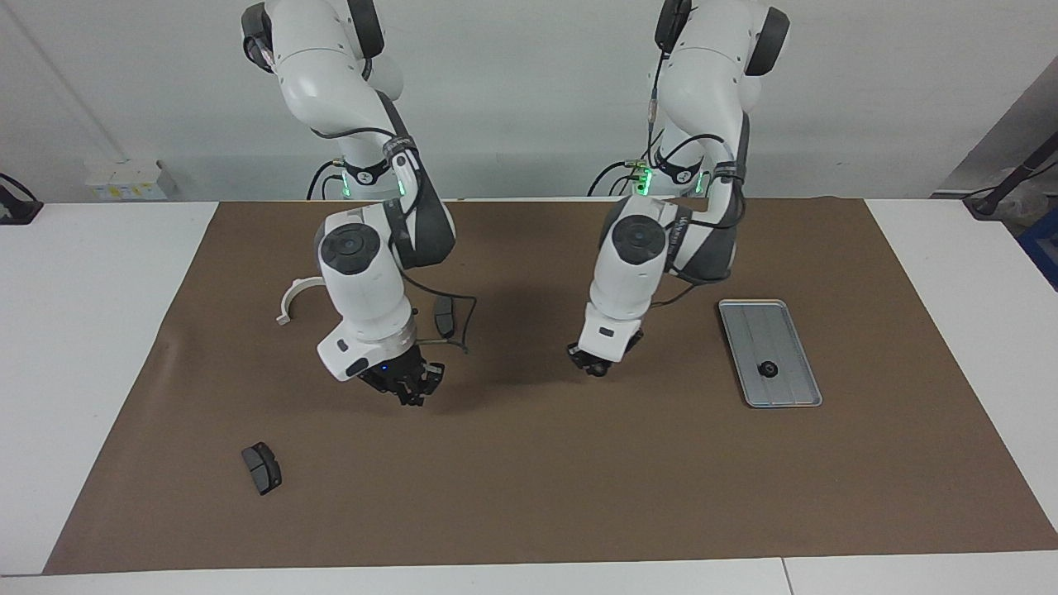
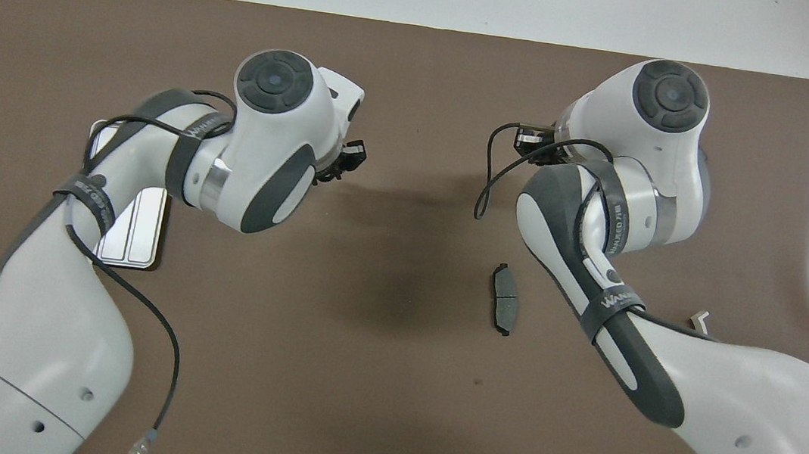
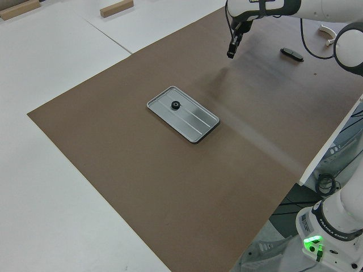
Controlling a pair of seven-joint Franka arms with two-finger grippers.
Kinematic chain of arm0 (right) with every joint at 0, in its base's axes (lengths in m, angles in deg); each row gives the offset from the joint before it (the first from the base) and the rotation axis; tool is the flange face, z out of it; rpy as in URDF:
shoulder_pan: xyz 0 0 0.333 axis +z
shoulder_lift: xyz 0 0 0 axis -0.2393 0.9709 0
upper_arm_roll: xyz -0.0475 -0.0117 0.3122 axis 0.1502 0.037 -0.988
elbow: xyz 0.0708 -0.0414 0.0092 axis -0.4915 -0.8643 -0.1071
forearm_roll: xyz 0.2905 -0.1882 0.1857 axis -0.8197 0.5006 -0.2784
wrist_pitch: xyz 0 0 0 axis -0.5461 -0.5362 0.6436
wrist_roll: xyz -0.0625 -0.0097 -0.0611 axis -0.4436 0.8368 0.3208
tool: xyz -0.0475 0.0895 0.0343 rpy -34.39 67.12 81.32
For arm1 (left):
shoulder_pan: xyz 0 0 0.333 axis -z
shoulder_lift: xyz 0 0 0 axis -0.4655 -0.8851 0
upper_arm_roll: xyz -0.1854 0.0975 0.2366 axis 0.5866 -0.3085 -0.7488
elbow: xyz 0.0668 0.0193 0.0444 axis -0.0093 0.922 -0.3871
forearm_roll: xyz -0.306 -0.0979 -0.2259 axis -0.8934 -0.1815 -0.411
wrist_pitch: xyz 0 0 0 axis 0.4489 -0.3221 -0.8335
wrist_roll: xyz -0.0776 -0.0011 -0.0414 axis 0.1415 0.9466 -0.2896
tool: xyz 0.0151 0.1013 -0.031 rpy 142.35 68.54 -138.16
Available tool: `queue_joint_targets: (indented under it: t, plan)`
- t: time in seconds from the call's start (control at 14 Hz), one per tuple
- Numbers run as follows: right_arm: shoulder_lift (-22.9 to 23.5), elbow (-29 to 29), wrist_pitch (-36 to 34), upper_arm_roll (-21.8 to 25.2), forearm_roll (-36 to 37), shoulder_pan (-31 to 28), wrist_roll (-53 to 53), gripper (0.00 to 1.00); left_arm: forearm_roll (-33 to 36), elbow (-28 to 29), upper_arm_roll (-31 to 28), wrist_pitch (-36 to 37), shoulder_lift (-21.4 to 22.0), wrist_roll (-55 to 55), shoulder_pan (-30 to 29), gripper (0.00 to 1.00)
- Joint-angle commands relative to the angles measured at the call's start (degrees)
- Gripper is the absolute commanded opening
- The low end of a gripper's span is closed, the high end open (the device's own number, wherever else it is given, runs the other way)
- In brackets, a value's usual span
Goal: Pick bearing gear from pile to tray
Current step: 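Lower the gear into the tray with the left gripper and open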
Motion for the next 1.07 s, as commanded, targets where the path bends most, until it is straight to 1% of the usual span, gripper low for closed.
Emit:
queue_joint_targets:
  t: [0.0,0.14,0.21,0.29,0.43,0.5,0.57,0.64,0.79,0.86,1.0]
  plan:
    - [-0.5,-1.2,0.9,0.0,-0.8,4.6,6.2,0.00,0.1,0.9,0.6,4.2,2.1,11.4,-8.9,0.12]
    - [0.2,-1.2,2.2,0.0,-0.6,9.0,11.7,0.00,0.1,1.6,0.6,6.7,2.3,24.8,-16.7,0.13]
    - [0.5,-1.1,2.7,0.0,-0.3,10.8,13.5,0.00,0.1,2.4,0.6,6.9,2.6,29.9,-19.7,0.13]
    - [0.9,-1.1,3.3,0.0,-0.2,12.1,15.2,0.00,0.1,4.3,0.6,7.0,3.6,35.0,-22.6,0.12]
    - [2.0,-1.0,4.7,0.0,0.0,14.9,18.1,0.00,0.1,9.5,0.6,7.0,6.0,43.7,-26.2,0.13]
    - [2.7,-1.0,5.6,0.0,0.1,15.8,18.7,0.00,0.0,12.7,0.6,7.0,7.6,46.3,-27.1,0.13]
    - [3.4,-1.0,6.1,0.0,0.2,16.3,18.7,0.00,0.0,15.6,0.5,6.9,9.0,47.6,-27.3,0.14]
    - [3.9,-1.1,7.1,0.0,0.2,16.5,18.7,0.02,0.1,17.9,0.5,6.7,10.2,48.1,-27.3,0.18]
    - [4.2,-2.0,7.9,0.0,0.2,17.7,18.8,0.19,0.1,21.5,0.5,6.2,12.0,48.1,-27.3,0.29]
    - [4.2,-2.5,7.8,0.0,0.2,17.8,18.8,0.37,0.1,22.4,0.5,6.2,12.5,48.1,-27.2,0.43]
    - [4.1,-2.2,7.2,0.1,0.2,17.7,18.7,0.92,0.1,22.0,0.6,6.2,12.4,48.1,-27.2,0.86]
